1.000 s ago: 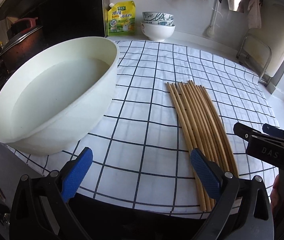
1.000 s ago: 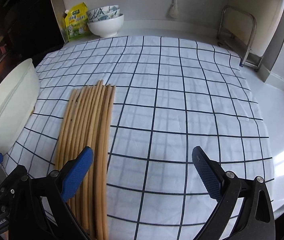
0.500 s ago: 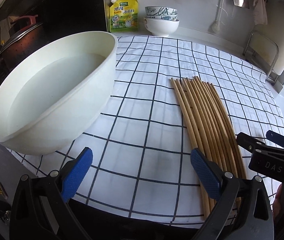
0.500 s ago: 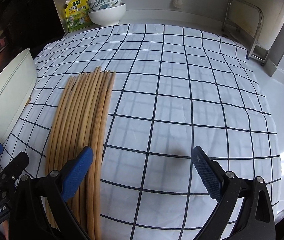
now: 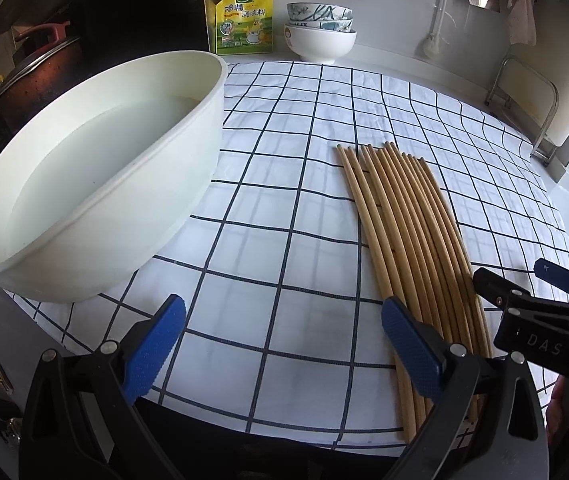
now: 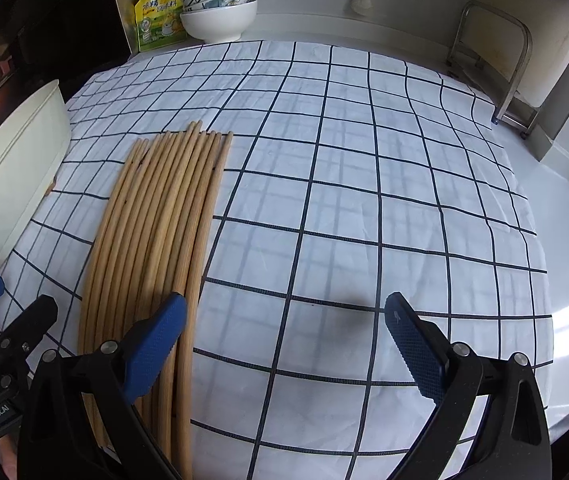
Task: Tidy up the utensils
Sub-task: 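Push single wooden chopsticks out of the row with the left tool while the right tool does the same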
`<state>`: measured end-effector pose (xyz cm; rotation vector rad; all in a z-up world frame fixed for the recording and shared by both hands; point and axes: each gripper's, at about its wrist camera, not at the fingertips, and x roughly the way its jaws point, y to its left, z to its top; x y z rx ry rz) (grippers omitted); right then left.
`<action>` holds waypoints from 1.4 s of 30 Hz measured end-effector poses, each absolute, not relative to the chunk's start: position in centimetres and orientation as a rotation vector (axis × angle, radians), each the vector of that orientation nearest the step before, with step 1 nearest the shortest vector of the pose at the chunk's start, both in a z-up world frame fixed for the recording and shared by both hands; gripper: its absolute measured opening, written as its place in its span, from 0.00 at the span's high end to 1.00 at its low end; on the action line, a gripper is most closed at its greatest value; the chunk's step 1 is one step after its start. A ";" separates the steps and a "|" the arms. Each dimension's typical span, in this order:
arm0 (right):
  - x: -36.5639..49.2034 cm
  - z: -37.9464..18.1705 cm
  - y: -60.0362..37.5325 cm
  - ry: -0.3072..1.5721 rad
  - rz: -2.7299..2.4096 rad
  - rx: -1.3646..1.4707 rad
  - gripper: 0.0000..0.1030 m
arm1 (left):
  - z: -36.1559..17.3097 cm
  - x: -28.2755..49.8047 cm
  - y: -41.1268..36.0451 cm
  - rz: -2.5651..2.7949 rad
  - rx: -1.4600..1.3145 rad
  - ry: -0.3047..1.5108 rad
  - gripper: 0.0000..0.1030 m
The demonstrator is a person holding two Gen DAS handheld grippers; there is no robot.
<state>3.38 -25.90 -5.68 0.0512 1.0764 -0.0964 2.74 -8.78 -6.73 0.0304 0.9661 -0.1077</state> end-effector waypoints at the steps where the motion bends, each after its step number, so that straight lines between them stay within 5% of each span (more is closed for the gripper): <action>1: 3.3 -5.7 -25.9 1.077 -0.094 0.052 0.08 | -6.8 2.8 -8.8 -0.113 0.028 0.970 0.06; 42: 2.8 -6.2 -28.4 1.064 -0.135 0.048 0.08 | -8.0 3.6 -10.4 -0.108 0.027 0.990 0.06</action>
